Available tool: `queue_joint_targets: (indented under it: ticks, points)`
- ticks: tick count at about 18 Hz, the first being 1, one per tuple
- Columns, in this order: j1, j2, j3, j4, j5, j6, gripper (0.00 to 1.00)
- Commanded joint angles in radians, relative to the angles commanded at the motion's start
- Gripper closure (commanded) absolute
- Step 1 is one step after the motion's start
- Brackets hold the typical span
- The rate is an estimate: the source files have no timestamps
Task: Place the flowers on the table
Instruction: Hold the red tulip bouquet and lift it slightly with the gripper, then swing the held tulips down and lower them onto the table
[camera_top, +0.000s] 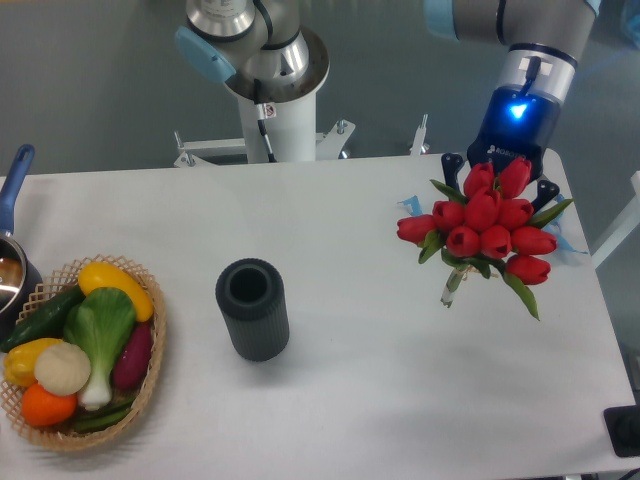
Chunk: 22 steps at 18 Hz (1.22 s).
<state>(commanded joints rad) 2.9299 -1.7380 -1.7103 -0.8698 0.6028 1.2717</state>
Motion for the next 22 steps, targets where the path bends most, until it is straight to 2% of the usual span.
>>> queue_joint_targets:
  ticks: [5, 10, 12, 14, 17, 22]
  points:
    - [0.006, 0.028, -0.011, -0.005, 0.038, -0.005, 0.71]
    - [0.000, 0.084, -0.011, -0.012, 0.300, -0.002, 0.71]
    - [-0.012, 0.086, -0.011, -0.014, 0.391, 0.000, 0.71]
    - [-0.046, 0.083, 0.003, -0.018, 0.474, 0.000, 0.71]
    - [-0.130, 0.065, 0.011, -0.021, 0.674, 0.005, 0.71]
    - [-0.294, -0.044, 0.032, -0.021, 1.032, 0.006, 0.71]
